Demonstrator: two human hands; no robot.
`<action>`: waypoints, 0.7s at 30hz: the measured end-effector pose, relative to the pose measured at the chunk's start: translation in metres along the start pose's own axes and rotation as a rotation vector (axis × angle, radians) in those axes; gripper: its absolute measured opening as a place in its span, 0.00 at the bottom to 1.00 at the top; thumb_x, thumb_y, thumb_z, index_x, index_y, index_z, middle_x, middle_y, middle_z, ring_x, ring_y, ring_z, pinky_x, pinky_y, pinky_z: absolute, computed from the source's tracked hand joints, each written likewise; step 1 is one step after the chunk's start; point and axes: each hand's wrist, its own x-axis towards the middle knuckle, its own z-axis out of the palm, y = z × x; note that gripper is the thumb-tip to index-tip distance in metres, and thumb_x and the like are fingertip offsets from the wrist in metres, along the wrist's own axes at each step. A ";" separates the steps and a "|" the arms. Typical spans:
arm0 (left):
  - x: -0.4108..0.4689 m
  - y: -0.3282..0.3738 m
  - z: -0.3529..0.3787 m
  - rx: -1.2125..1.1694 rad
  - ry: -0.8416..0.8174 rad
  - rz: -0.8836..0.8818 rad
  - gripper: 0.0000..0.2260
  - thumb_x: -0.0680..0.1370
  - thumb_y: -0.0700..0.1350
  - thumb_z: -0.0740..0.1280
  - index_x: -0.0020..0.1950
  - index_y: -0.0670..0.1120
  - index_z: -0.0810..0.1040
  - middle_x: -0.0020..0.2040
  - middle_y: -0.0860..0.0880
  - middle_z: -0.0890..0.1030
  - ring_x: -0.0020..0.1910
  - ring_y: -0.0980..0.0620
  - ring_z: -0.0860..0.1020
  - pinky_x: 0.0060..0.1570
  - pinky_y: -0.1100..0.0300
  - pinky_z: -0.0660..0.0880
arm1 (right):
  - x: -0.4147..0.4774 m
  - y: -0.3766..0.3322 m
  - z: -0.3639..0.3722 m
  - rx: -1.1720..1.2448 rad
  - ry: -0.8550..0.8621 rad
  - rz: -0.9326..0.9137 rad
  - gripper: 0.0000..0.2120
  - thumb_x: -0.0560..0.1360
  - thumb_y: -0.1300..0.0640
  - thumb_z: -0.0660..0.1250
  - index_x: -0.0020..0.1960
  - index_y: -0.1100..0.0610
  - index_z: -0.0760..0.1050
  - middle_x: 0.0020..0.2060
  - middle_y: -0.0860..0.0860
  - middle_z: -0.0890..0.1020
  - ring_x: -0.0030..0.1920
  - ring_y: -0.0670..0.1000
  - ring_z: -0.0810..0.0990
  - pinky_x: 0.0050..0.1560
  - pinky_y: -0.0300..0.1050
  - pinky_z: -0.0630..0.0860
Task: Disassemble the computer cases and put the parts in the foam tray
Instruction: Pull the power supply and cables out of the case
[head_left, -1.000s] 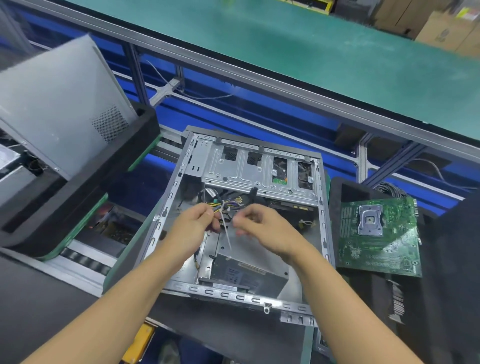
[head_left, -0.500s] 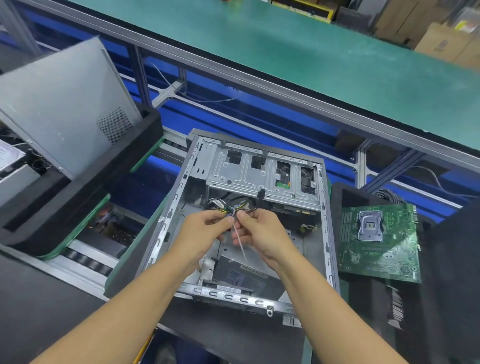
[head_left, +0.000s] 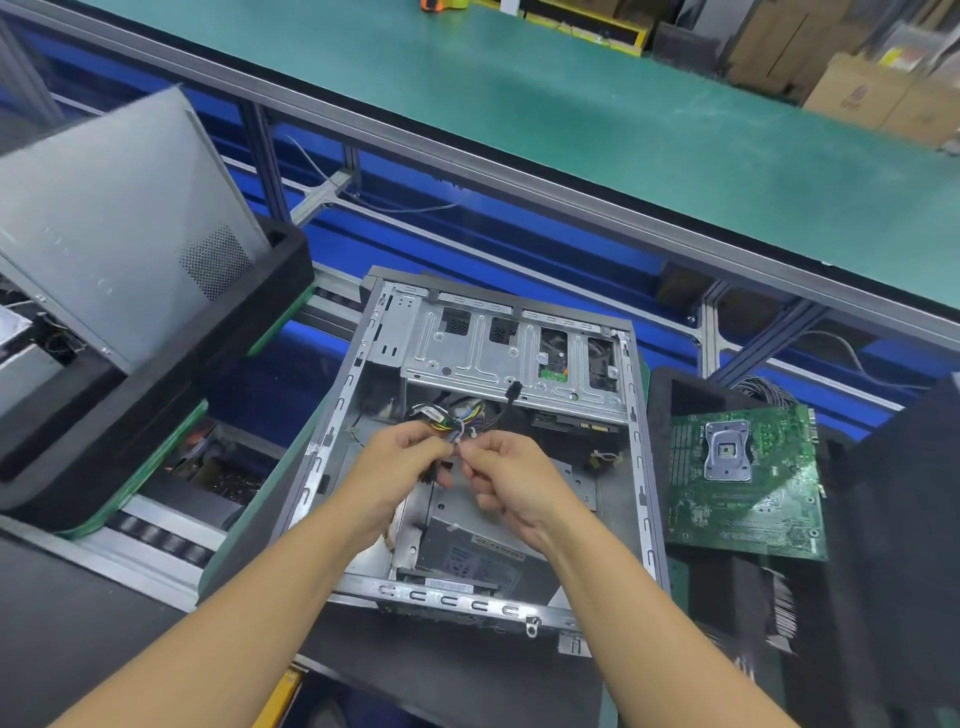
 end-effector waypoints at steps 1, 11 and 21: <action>0.001 0.000 -0.002 0.001 -0.004 -0.015 0.04 0.77 0.39 0.69 0.46 0.39 0.83 0.35 0.45 0.81 0.31 0.52 0.76 0.47 0.56 0.74 | 0.001 0.001 0.000 -0.068 0.041 -0.022 0.06 0.80 0.59 0.67 0.43 0.57 0.76 0.30 0.52 0.73 0.26 0.46 0.62 0.25 0.40 0.56; 0.012 0.002 -0.003 -0.224 -0.071 -0.116 0.04 0.78 0.42 0.70 0.50 0.42 0.83 0.43 0.49 0.85 0.30 0.53 0.77 0.40 0.62 0.75 | 0.003 0.002 0.009 -0.065 0.211 -0.126 0.10 0.78 0.56 0.70 0.37 0.53 0.78 0.22 0.42 0.68 0.23 0.43 0.63 0.25 0.36 0.60; 0.022 0.000 0.000 -0.349 -0.171 -0.221 0.04 0.76 0.35 0.68 0.47 0.44 0.78 0.45 0.45 0.85 0.35 0.49 0.83 0.41 0.57 0.71 | -0.010 0.012 0.020 -0.416 0.444 -0.226 0.08 0.76 0.52 0.67 0.43 0.53 0.81 0.33 0.44 0.84 0.34 0.40 0.78 0.35 0.39 0.72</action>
